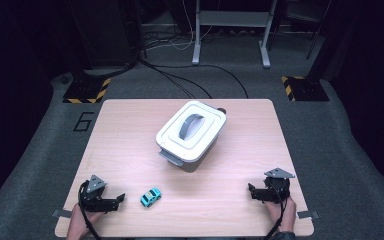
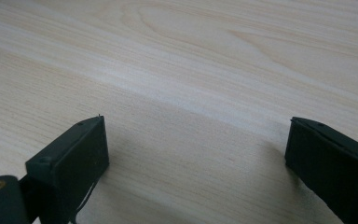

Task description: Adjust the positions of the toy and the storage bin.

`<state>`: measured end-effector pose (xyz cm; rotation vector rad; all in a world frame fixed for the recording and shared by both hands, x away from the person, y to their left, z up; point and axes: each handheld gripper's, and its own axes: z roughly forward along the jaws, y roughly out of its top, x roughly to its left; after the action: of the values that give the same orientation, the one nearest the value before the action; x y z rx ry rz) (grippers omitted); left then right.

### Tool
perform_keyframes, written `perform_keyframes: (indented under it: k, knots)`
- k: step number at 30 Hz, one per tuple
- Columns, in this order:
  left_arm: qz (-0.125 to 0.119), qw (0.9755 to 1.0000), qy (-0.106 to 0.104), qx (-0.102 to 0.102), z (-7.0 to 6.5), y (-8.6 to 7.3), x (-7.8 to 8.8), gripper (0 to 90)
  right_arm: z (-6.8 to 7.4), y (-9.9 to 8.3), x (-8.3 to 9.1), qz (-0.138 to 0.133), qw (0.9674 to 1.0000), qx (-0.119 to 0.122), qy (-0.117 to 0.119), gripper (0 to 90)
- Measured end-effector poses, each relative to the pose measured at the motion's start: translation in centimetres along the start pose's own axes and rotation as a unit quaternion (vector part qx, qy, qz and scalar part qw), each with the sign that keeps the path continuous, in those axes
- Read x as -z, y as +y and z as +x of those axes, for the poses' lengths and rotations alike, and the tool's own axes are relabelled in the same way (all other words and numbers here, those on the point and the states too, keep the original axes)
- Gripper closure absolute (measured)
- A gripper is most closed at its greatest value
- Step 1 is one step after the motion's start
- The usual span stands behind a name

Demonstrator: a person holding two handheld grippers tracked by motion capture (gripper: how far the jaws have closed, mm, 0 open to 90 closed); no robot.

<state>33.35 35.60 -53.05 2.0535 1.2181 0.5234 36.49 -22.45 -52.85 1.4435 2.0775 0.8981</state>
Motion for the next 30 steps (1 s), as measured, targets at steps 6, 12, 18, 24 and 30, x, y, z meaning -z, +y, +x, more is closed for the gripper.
perform_keyframes:
  k: [6, 12, 18, 24, 30]
  knots:
    - [0.0, 1.0, -0.001, -0.009, -0.3, 0.0, 0.0, 2.4, 0.0, 0.0, 0.0, 0.0, 1.0, 0.0, 0.0, 5.2]
    - [-0.018, 0.9992, -0.031, -0.015, -1.4, 0.5, 0.7, 2.2, 0.0, 0.0, 0.0, 0.0, 1.0, 0.0, 0.0, 5.3]
    - [-0.024, 0.9982, -0.046, -0.029, -2.8, 1.2, 0.9, 2.4, 0.0, 0.0, 0.0, 0.0, 1.0, 0.0, 0.0, 5.3]
    - [-0.027, 0.9959, -0.071, -0.049, -4.5, 2.1, 1.0, 2.2, 0.0, 0.0, 0.0, 0.0, 1.0, 0.001, -0.001, 5.3]
    - [-0.029, 0.9944, -0.084, -0.057, -6.1, 2.7, 0.4, 1.4, 0.0, 0.0, 0.0, 0.0, 1.0, 0.0, 0.0, 5.3]
